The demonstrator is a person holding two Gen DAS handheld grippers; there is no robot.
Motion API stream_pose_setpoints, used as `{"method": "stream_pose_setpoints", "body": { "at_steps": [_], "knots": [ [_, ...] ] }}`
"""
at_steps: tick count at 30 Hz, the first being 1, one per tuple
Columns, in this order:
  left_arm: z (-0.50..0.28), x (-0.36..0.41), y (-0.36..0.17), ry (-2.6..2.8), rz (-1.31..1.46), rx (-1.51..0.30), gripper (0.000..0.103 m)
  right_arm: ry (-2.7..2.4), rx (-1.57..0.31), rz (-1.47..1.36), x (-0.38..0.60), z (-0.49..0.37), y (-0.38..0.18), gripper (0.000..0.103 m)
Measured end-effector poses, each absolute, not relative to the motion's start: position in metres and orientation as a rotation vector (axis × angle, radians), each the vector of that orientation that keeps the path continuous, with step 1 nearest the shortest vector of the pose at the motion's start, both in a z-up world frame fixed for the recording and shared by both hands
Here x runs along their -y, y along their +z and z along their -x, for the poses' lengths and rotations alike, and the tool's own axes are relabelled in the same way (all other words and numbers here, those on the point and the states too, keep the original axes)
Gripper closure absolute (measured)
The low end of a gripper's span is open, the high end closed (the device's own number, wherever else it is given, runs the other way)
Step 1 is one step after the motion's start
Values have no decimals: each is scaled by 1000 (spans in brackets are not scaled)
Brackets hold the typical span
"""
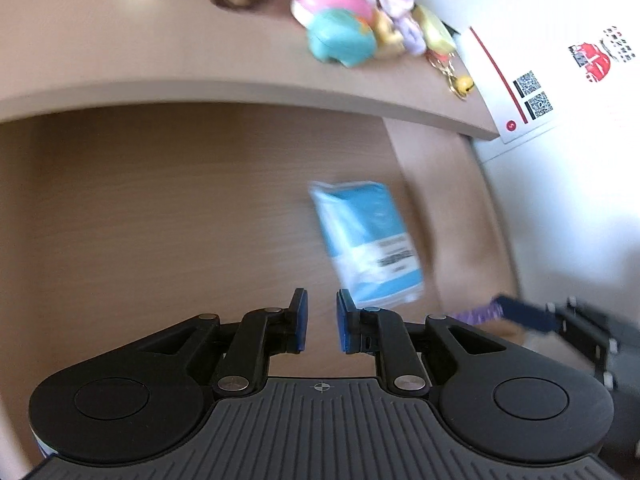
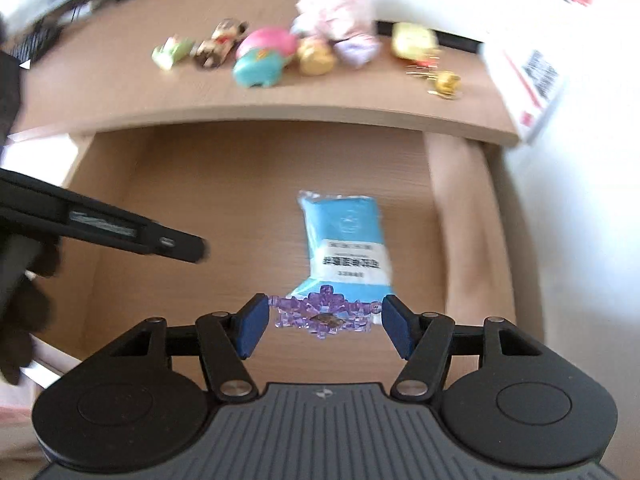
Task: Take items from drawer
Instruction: 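Lower the open right tool around the purple beaded toy in the drawer, then grasp the blue wet-cotton packet with the left tool while the right closes on the purple toy, then lift the blue packet to the desk with the left tool while the right lifts the purple toy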
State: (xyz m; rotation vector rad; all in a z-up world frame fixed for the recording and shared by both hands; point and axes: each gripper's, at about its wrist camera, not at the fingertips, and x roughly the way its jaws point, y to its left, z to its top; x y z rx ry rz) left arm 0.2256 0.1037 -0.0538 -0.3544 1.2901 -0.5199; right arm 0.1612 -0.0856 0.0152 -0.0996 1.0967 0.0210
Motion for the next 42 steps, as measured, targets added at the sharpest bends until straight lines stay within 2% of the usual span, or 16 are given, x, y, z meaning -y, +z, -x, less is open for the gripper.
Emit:
{"method": "stream_pose_setpoints", "body": {
  "at_steps": [3,11,16,18,21,26,29,34,42],
  "knots": [
    [-241,-80,-68,-510,425,-1353,86,-5,-1051,88,116,-146,20,40],
    [-275,-37,-89,-385,486,-1385,84,3,-1020,88,120,-119,8,41],
    [-283,-8,-94,-379,404,-1389,62,8,-1030,44,128,-111,0,41],
    [-284,7,-95,-398,346,-1395,49,4,-1035,30,132,-109,-3,41],
    [-281,32,-96,-455,217,-1393,39,-2,-1044,11,140,-111,-8,41],
    [-264,64,-102,-522,-29,-1366,31,-21,-1035,1,150,-111,-4,41],
    [-257,66,-103,-531,-59,-1338,31,-36,-1015,-7,156,-112,3,41],
    [-244,56,-98,-567,-45,-1345,44,-58,-1007,-24,165,-116,12,40],
    [-206,-30,-74,-531,97,-1358,45,-70,-965,-81,176,-142,32,40]
  ]
}}
